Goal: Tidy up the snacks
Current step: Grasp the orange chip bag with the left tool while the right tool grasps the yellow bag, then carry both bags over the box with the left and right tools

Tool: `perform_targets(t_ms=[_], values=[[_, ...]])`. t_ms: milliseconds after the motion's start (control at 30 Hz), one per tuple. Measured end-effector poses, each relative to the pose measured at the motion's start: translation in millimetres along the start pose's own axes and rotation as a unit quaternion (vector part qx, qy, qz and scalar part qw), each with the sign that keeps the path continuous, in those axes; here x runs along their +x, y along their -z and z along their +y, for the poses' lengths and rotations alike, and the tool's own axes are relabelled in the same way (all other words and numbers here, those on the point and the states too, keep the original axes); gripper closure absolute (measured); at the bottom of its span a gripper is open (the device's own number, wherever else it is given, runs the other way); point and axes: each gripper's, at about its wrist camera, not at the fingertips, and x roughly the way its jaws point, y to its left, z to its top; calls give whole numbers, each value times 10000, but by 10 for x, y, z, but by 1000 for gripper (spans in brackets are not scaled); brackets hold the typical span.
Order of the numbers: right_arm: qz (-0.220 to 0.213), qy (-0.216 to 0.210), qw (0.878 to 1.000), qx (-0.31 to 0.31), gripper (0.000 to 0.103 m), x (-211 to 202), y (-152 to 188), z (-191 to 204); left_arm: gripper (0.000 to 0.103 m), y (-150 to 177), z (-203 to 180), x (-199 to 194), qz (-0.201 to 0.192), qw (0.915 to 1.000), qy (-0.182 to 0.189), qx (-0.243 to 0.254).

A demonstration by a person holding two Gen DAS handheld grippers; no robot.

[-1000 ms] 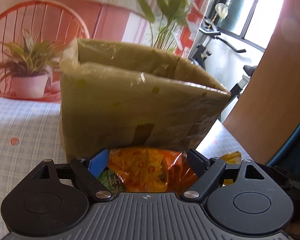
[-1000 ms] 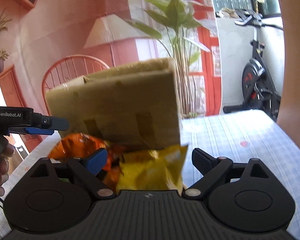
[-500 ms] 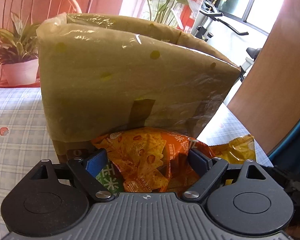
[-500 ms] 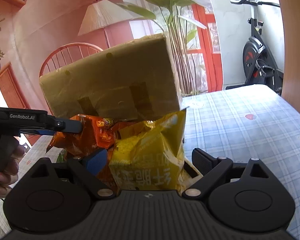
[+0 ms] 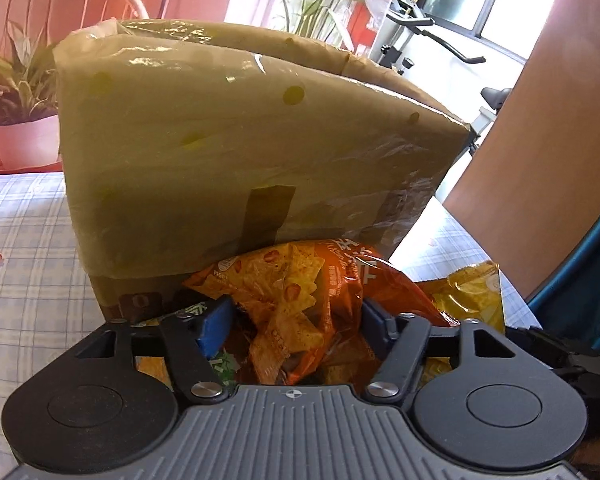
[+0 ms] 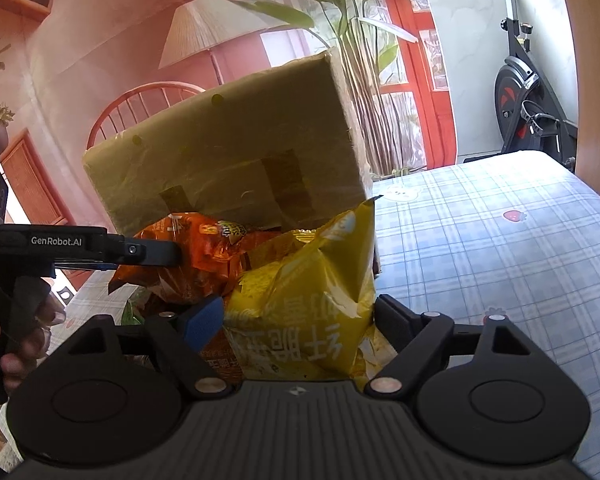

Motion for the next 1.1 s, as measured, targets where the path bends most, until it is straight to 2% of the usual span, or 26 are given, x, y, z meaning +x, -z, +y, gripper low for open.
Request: perform_targets(t_ms=[133,200,800,1100], values=[[-2,11,10000,92,19,-9,13,-18,42,9,1,-69,-126,9999,19,-30],[13,24,10000,88,18,-13,14,-14,52,22,-8,-129,-212,9998,15,-25],[153,46,9998,123,18,-7,55,-20,54,169,-42,-595,-749,9968,71,258],[46,33,10000,-22,39,-65,42,21,54,250,39,-915,-1073,9941,140,58]])
